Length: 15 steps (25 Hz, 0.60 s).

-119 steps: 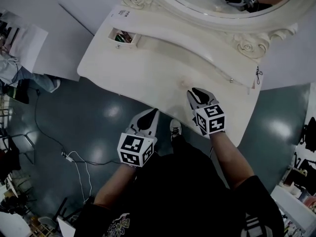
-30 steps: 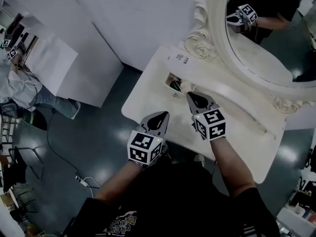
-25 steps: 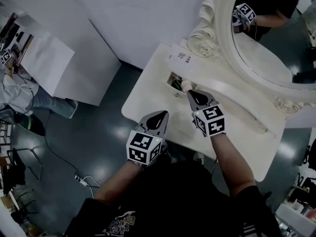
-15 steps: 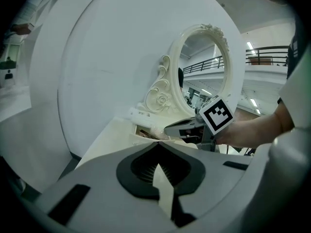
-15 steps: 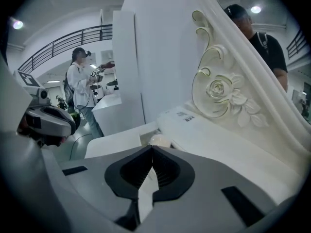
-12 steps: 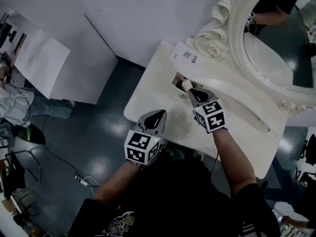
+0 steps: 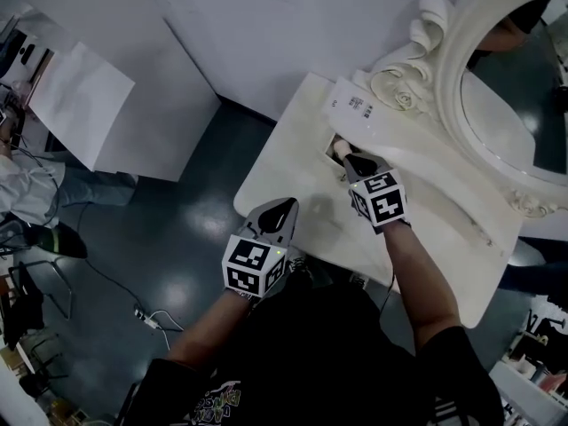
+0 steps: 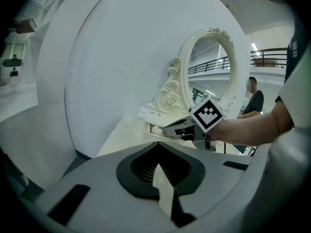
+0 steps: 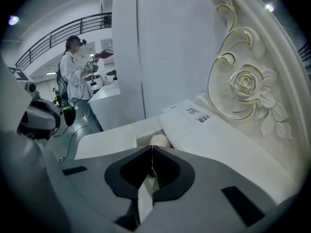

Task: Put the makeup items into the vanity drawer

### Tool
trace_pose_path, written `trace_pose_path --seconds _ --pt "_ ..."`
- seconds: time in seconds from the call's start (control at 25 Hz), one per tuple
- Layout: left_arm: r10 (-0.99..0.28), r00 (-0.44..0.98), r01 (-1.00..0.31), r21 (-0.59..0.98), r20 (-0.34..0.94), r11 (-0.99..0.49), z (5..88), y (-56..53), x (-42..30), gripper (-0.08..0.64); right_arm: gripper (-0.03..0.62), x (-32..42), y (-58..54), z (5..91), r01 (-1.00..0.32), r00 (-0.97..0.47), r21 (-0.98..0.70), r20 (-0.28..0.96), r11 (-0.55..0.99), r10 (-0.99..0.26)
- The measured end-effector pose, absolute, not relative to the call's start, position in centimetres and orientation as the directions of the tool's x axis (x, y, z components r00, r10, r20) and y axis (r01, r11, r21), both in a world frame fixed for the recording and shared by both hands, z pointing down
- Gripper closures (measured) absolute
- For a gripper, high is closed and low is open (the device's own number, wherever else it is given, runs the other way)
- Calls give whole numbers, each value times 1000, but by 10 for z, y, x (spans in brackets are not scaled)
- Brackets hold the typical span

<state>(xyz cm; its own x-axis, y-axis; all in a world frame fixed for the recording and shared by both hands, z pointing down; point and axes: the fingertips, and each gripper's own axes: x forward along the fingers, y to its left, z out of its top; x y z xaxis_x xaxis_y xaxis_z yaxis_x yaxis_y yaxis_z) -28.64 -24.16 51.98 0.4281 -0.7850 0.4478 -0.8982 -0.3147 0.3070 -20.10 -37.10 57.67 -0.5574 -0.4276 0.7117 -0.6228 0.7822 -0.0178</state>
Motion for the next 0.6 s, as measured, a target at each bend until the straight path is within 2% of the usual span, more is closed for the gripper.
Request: trace_pose_path --seconds 0.6 --pt "-780 439 -892 324 446 -316 522 -250 -291 562 560 -209 -372 588 -587 -519 -21 776 809 -357"
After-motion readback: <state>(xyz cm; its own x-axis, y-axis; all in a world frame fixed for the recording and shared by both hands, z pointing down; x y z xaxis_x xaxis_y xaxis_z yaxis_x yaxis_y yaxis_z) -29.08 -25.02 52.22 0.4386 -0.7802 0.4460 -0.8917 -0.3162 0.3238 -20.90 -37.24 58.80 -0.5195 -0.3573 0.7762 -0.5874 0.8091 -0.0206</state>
